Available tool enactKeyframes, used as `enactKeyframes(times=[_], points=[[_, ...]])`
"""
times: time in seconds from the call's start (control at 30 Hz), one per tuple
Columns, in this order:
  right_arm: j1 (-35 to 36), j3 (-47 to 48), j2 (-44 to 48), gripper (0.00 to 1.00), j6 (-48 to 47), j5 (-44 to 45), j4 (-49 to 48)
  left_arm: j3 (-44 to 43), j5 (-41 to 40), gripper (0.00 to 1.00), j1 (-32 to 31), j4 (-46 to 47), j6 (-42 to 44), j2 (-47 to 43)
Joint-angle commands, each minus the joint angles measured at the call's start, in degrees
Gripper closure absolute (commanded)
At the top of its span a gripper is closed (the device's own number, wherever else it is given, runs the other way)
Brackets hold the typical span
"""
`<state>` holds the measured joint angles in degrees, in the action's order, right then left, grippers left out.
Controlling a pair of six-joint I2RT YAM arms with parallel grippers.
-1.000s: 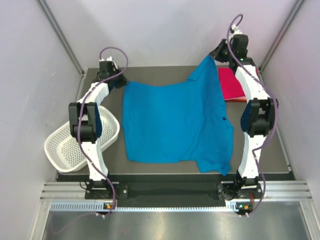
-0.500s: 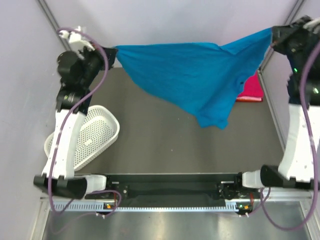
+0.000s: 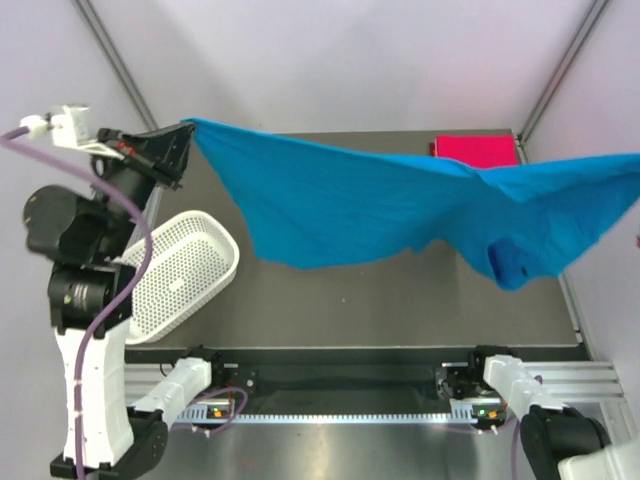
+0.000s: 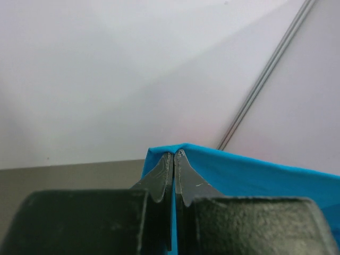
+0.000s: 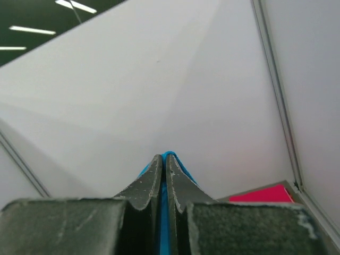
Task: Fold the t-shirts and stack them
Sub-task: Flatten the tshirt out
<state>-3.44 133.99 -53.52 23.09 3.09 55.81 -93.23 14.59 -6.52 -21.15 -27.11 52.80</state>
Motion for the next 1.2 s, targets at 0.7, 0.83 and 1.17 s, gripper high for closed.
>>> enactKeyframes(times=[0.7,0.83,1.17], points=[[7.75,-48.37,-30.64,1.0,-6.31,-15.74,-54.35,18.61,-3.24,1.0,0.37,18.67,4.87,29.36],[7.75,-50.42,-43.49,1.0,-4.29,-20.31,-65.64,14.68,-4.22,1.0,0.9,20.61,6.72,44.62],[7.75,-19.76,-75.4,1.0,-4.11,-21.55,-56.62,-4.14,-0.8,1.0,4.76,19.3,5.67,70.32]])
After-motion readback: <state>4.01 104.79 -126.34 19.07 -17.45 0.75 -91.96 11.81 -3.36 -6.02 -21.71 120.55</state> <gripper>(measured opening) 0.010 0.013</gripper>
